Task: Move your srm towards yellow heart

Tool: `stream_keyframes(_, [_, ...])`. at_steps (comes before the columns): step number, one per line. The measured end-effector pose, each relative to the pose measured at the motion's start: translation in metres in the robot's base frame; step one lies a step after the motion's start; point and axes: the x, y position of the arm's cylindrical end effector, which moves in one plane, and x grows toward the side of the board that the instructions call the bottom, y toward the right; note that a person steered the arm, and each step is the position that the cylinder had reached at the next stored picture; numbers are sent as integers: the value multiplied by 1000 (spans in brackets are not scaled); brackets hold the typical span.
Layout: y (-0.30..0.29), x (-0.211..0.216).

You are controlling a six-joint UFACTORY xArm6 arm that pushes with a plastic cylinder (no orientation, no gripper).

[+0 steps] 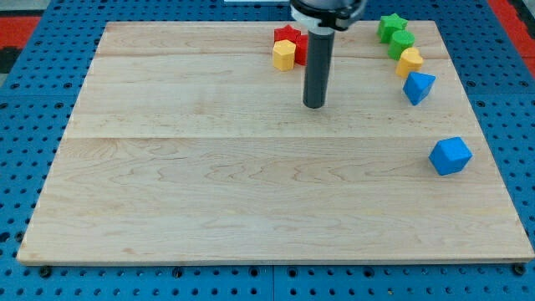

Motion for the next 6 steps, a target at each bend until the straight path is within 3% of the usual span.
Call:
stream_keyframes(3, [6, 25])
stream_keyframes(6, [249, 14])
